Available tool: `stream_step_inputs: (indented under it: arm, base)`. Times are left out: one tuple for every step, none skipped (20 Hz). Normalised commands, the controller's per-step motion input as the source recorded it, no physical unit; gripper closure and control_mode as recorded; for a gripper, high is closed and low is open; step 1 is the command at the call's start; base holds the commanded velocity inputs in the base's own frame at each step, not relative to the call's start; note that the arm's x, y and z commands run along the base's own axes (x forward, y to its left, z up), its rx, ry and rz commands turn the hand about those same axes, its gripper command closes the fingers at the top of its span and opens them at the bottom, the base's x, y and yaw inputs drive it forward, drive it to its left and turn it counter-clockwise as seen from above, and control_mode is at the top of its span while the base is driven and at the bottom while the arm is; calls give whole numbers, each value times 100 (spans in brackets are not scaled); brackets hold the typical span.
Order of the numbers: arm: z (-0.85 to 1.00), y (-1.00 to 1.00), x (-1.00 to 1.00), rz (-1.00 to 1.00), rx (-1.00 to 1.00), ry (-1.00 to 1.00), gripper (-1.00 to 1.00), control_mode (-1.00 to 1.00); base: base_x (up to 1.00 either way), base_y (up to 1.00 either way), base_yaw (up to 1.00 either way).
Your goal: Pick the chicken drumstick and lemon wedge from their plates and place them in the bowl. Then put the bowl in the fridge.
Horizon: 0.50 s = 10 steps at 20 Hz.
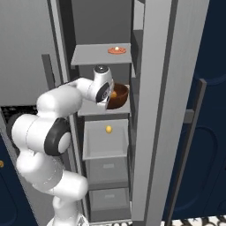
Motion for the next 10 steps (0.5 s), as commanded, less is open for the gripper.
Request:
stream_step_inputs:
  arm:
    - [50, -22, -96, -5, 5, -21, -100, -100]
    - [67, -16, -91, -6, 4, -19, -100, -100]
    - [76, -10, -91, -5, 1, -19, -100, -100]
    - [73, 0, -79, -3, 0, -21, -100, -100]
    - [56, 0, -54, -3, 0, -24, -100, -100]
    - [62, 0, -49, -5, 0, -20, -100, -100]
    - [85, 0, -65, -5, 0, -21, -100, -100]
    - [100, 0, -84, -4, 0, -19, -100, -100]
    - [100, 0, -89, -3, 0, -15, -100, -100]
    - [100, 0, -100, -3, 0, -17, -100, -100]
  base:
    - [0, 0, 0]
    - [0, 0, 0]
    - [0, 0, 0]
    - [0, 0, 0]
    - [0, 0, 0]
    - [0, 0, 0]
    - [0, 0, 0]
    - [0, 0, 0]
    - [0, 0, 0]
    - [0, 0, 0]
